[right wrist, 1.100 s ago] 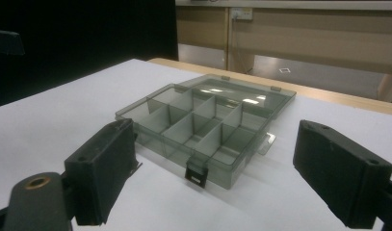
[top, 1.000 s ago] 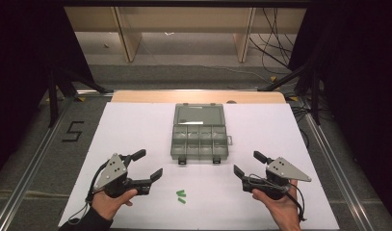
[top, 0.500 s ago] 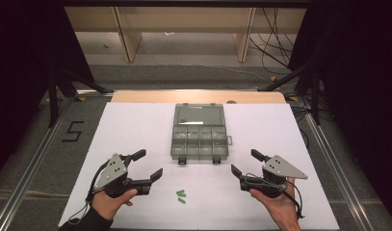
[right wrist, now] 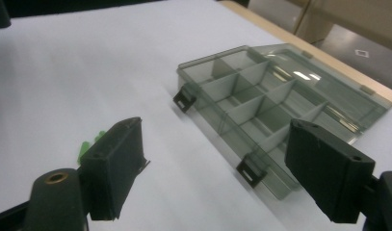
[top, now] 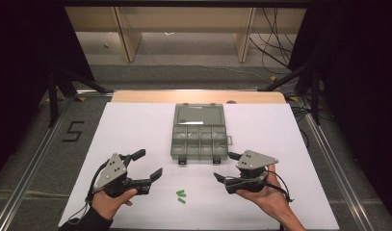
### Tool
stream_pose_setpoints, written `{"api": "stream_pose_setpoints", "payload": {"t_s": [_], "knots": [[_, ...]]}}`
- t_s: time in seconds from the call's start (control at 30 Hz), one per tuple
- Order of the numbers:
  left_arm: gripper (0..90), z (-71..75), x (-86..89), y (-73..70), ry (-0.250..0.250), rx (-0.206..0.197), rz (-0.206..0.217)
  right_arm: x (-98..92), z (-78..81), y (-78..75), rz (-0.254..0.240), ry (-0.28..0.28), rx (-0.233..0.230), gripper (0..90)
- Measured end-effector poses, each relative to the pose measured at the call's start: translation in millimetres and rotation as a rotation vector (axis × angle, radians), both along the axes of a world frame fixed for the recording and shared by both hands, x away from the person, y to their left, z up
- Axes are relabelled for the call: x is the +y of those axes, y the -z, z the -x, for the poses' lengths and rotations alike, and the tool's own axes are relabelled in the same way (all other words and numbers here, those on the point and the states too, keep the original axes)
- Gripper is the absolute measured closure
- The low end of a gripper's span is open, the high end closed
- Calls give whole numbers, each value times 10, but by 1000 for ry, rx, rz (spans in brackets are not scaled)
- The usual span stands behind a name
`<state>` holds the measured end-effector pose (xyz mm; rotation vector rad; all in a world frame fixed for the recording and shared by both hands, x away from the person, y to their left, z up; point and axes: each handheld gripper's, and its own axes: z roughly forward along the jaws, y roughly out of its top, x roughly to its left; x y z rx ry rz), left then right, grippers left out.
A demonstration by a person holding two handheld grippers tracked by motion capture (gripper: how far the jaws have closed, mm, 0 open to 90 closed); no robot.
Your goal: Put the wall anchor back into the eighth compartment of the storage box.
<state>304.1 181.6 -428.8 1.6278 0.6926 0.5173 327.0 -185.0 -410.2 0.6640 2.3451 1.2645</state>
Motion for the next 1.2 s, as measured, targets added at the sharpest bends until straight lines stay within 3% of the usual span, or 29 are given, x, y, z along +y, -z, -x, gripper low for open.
{"api": "stream_pose_setpoints", "payload": {"t_s": [0.07, 0.27, 0.77, 1.2], "knots": [[162, 0, -1, 1, -1, 2, 1, 67, -35, -21, 46, -38, 13, 243], [163, -1, 0, 1, -1, 1, 0, 247, -116, -26, 116, -99, 32, 277], [162, -4, 6, -1, -2, 0, 0, 786, -175, 85, 332, -319, 68, 506], [162, -2, 6, -3, -5, -2, 5, 1116, -268, 266, 457, -425, 155, 620]]}}
